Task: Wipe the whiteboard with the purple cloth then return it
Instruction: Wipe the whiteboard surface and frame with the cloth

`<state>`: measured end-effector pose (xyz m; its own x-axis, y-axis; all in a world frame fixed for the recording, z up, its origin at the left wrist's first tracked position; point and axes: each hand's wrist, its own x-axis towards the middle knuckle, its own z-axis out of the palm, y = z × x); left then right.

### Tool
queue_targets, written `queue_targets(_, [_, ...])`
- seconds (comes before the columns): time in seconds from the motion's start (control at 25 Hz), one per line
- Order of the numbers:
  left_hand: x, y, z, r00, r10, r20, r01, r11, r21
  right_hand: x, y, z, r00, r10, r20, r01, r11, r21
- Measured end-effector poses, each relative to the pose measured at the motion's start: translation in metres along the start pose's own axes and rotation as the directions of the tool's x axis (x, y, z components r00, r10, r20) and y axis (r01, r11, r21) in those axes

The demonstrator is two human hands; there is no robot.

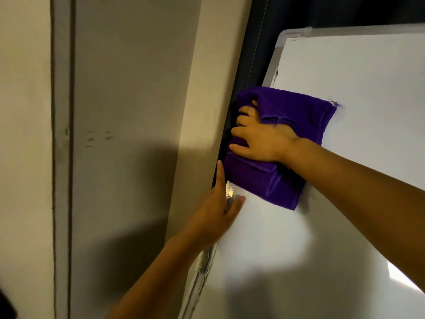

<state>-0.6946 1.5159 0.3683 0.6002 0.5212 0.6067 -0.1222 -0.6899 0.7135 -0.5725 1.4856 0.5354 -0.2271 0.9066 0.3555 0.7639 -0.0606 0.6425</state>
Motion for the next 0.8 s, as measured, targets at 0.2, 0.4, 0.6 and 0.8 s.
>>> queue_targets(0.2, [-0.012,-0.003,0.001,0.999,0.033,-0.030,-0.031,0.996,0.081,-0.024,-0.033,0.010,0.997,-0.048,0.061,0.046,0.999,0.028])
queue_targets(0.4, [-0.073,-0.032,0.016,0.915,0.030,-0.403,-0.060,0.996,-0.062,-0.038,-0.068,0.021,0.998,-0.029,0.053,0.028,0.999,0.029])
queue_targets(0.6, [-0.118,-0.053,0.042,0.861,-0.337,-0.382,0.260,0.936,-0.238,-0.057,-0.099,0.035,0.999,0.032,-0.041,-0.036,0.996,-0.079])
queue_targets(0.8, [-0.139,-0.050,0.050,0.864,-0.381,-0.327,0.410,0.912,0.020,-0.078,-0.112,0.030,0.994,0.104,0.019,-0.094,0.948,-0.305])
